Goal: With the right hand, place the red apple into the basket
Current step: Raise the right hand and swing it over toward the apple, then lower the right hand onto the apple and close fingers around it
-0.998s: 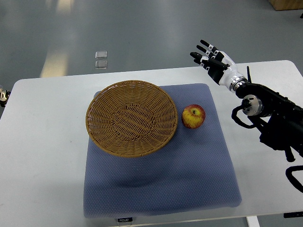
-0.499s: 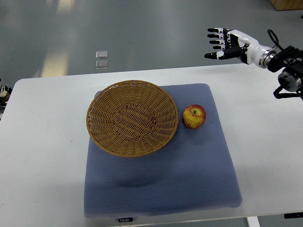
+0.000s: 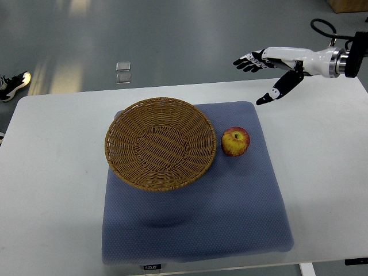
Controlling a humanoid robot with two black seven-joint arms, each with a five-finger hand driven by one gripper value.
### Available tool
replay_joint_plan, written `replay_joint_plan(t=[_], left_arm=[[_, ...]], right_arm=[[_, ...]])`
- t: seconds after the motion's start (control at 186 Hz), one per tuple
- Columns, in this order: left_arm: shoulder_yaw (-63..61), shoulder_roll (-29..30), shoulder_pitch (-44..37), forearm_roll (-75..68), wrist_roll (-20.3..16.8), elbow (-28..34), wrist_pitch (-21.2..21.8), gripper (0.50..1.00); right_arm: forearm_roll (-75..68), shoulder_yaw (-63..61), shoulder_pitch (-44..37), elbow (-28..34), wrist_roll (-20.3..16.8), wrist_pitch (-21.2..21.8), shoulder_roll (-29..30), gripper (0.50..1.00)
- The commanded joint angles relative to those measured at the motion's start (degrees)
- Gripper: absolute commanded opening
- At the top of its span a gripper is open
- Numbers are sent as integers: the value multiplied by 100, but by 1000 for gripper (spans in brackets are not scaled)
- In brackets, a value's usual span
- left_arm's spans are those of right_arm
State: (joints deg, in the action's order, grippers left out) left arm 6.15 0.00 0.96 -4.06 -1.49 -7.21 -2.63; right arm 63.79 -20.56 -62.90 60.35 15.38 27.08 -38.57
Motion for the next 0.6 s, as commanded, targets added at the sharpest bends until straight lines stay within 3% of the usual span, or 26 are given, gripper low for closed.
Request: replay_joint_plan(t=[0.0,0.156,0.596], left_arm=[[0,0,0,1,0,0,-1,1000],[0,0,0,1,0,0,-1,1000],[0,0,0,1,0,0,-1,1000]], right_arm=[[858,104,58,30,0,-115,217,924],[2005,342,199,21,53,-475,500,924],[2524,1212,217,21,61,-1276,781,924]])
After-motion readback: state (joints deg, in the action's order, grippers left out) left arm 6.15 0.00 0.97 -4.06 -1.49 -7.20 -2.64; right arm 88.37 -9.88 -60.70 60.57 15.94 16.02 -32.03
